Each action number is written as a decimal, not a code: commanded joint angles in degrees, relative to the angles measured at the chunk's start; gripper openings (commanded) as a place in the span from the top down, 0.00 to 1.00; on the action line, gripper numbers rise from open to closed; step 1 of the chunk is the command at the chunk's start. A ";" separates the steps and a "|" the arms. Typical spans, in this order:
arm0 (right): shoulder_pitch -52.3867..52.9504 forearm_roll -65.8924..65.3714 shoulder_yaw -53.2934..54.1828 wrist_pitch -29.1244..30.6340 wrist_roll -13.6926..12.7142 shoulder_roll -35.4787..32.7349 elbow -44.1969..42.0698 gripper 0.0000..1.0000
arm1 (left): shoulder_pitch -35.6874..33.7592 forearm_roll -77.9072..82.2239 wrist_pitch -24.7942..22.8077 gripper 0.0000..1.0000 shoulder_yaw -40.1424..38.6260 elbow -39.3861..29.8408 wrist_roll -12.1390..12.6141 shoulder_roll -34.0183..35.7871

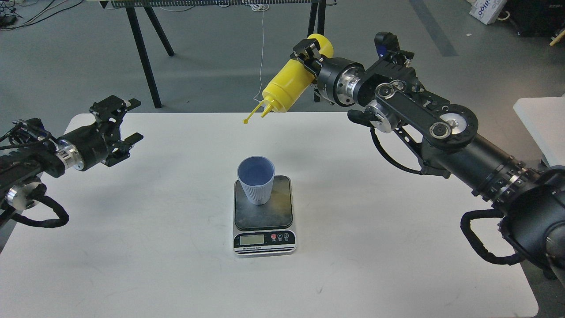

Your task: Pour seasoning into cup on scale with both arms

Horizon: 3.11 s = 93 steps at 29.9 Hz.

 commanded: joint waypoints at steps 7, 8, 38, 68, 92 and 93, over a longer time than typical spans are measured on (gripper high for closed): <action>3.74 -5.50 -11.72 -0.06 0.03 0.87 0.04 0.78 | 0.18 0.00 0.00 0.01 -0.95 0.01 0.00 -0.24; 4.01 -6.20 -12.87 -0.06 0.03 0.87 0.04 0.78 | 0.18 0.00 0.00 0.01 -0.95 0.01 0.00 -0.24; 4.45 -7.44 -17.45 0.12 0.03 3.42 -0.66 0.78 | 1.58 0.00 0.00 0.01 -2.10 0.09 0.00 -0.24; -4.40 54.75 33.33 0.73 -7.51 -11.26 -6.19 0.78 | 1.67 0.53 0.00 0.01 -2.10 0.18 0.00 -1.21; -49.95 61.03 45.48 26.39 -10.13 3.42 -1.80 0.75 | 1.76 0.61 0.00 0.01 -1.75 0.36 0.00 -3.41; -50.30 61.03 45.48 26.48 -10.13 3.42 -1.80 0.75 | 1.76 0.61 0.00 0.01 -1.66 0.36 0.00 -3.50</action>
